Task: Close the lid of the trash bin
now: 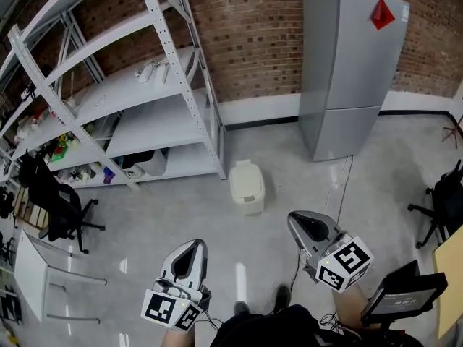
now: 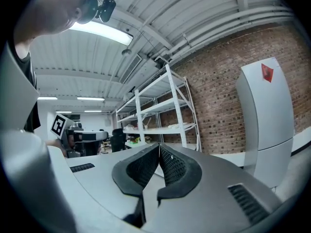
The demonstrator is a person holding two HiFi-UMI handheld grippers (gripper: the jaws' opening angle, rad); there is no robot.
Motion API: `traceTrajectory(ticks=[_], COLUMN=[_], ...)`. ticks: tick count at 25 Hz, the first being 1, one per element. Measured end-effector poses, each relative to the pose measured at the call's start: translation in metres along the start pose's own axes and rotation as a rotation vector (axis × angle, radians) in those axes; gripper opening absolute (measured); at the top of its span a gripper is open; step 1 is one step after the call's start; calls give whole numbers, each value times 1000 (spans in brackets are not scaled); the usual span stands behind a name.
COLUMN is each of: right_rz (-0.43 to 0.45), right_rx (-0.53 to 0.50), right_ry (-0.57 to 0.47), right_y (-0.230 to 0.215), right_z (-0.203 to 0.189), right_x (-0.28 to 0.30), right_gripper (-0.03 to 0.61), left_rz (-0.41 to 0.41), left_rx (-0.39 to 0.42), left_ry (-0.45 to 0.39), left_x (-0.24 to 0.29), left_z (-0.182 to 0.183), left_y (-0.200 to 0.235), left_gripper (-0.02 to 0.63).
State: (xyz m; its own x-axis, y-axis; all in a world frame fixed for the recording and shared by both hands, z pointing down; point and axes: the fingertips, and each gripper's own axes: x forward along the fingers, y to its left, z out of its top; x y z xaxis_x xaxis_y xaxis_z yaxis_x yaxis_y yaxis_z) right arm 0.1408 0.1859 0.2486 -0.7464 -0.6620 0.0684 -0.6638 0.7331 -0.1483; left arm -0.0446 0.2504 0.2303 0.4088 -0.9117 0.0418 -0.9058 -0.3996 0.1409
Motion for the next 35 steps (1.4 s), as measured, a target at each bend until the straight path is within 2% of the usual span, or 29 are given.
traceTrajectory(ticks=[4, 7, 13, 21, 27, 30, 35], right_rz=[-30, -72, -119, -110, -48, -40, -52], right_rx=[-28, -25, -61, -67, -75, -58, -30], right_ry=[11, 19, 36, 53, 15, 1, 5], right_y=[37, 73, 150, 208, 239, 241, 229], right_z=[0, -6, -16, -21, -27, -35, -58], right_x=[-8, -12, -15, -63, -123, -174, -269], right_gripper=[8, 8, 8, 8, 8, 8, 8], left_rz=[-34, -56, -154, -135, -104, -112, -89], left_rx=[-1, -32, -81, -74, -58, -75, -30], left_ry=[-25, -30, -33, -56, -64, -72, -31], left_x=[-37, -76, -145, -208, -249, -267, -296], left_z=[-2, -14, -24, -24, -31, -32, -46], left_y=[1, 13, 37, 10, -46, -97, -187], left_gripper=[-2, -2, -2, -2, -2, -2, -2])
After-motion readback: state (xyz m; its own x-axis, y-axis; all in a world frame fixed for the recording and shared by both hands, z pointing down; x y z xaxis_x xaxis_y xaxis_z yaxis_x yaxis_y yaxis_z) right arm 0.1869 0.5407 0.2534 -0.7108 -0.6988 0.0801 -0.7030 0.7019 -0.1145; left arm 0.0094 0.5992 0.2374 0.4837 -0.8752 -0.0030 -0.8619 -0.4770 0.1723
